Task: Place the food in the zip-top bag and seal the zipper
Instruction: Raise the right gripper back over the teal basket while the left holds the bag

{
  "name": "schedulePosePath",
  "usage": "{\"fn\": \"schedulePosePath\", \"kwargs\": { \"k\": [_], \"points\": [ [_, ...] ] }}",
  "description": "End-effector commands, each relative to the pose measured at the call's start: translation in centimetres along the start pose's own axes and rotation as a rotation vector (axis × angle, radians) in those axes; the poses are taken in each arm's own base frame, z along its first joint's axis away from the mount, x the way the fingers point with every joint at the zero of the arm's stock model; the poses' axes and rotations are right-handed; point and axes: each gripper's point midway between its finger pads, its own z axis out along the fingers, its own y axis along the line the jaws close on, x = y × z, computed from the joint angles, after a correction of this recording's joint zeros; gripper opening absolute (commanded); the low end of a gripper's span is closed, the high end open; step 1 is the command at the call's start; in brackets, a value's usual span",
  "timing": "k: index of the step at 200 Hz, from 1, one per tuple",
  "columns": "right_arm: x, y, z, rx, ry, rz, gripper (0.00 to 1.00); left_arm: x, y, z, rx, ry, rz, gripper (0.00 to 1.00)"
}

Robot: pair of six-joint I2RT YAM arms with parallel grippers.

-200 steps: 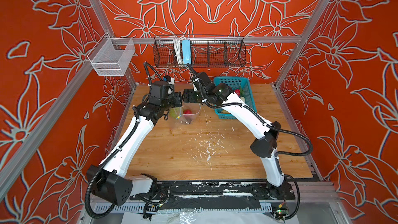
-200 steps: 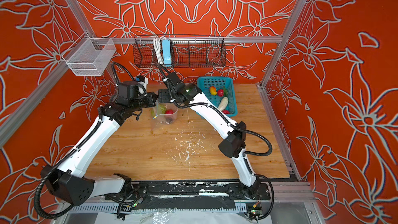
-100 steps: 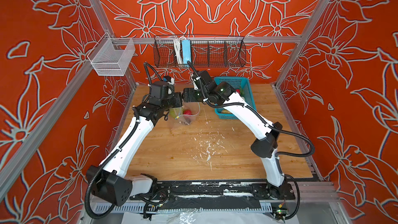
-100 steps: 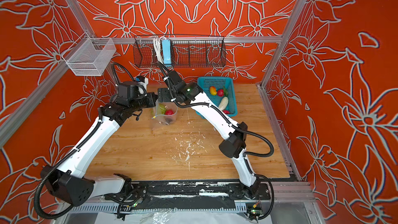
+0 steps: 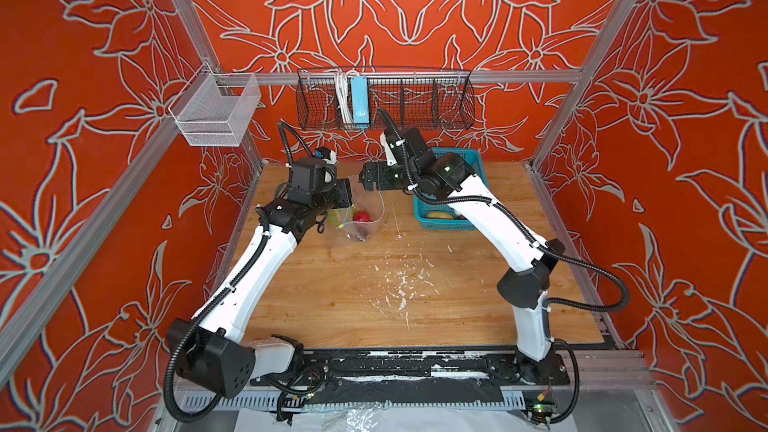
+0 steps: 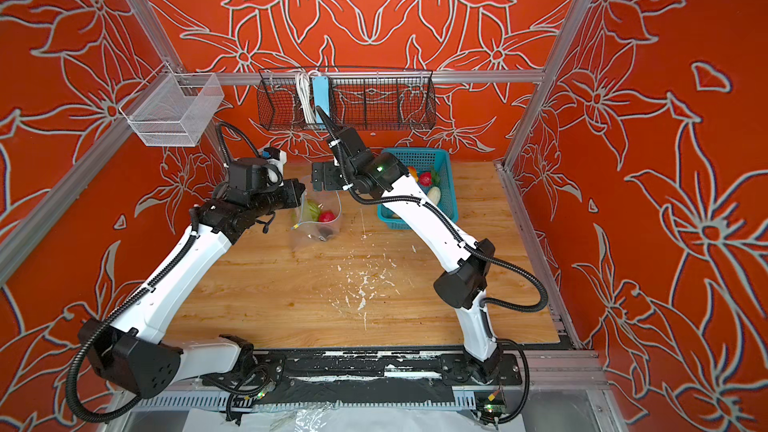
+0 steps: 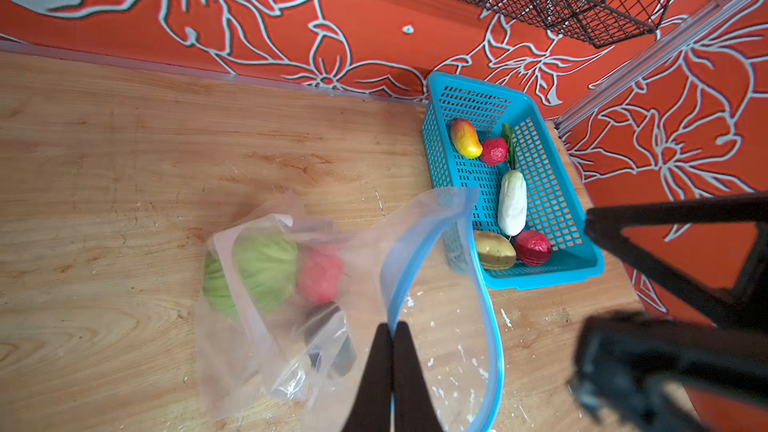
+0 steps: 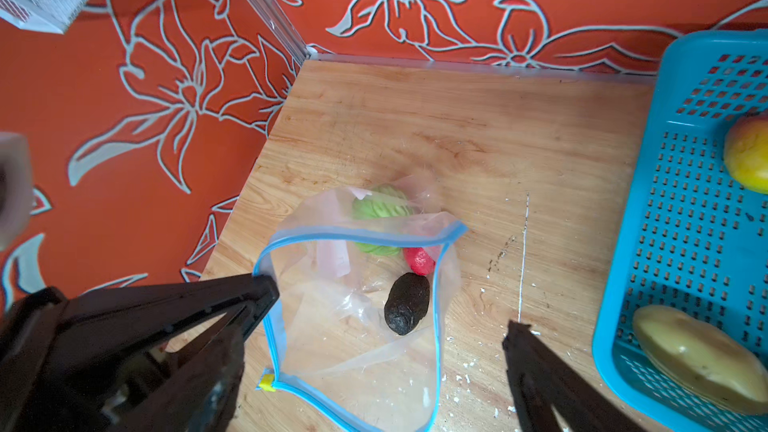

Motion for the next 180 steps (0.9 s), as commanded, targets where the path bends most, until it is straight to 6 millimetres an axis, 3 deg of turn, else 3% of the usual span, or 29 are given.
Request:
{"fn": "schedulePosePath", "kwargs": {
  "k": [1,29,88,125,153,180],
  "points": [
    [-1.1,-0.4,-1.7,-0.007,-0.03,-0.005,0.98,-0.5,-0.1,-0.4,0.007,-0.024,-0.01,0.0],
    [-1.3,-2.2,-2.1,0.054,-0.032,0.003,0.98,-0.5,-0.2,-0.4,0.011,-0.023,-0.009,0.0],
    [-1.7,-7.8,-4.0,0.262,-0.042,0.049,0.98,-0.8,0.6,-0.8,-0.036,-0.039,0.021,0.0],
    [-0.7,-10.6,-5.7,0.392,0.002,0.056,0.98,-0.5,0.3,-0.3,-0.023,-0.013,0.013,0.0],
    [0.1,-14.0,-7.3,0.552,0.014,0.127,0.98,-0.5,0.2,-0.4,-0.012,-0.019,0.008,0.0],
    [0.5,-15.0,-6.7,0.542,0.051,0.112,0.98,-0.6,0.2,-0.5,-0.017,-0.017,0.012,0.0]
  ]
}}
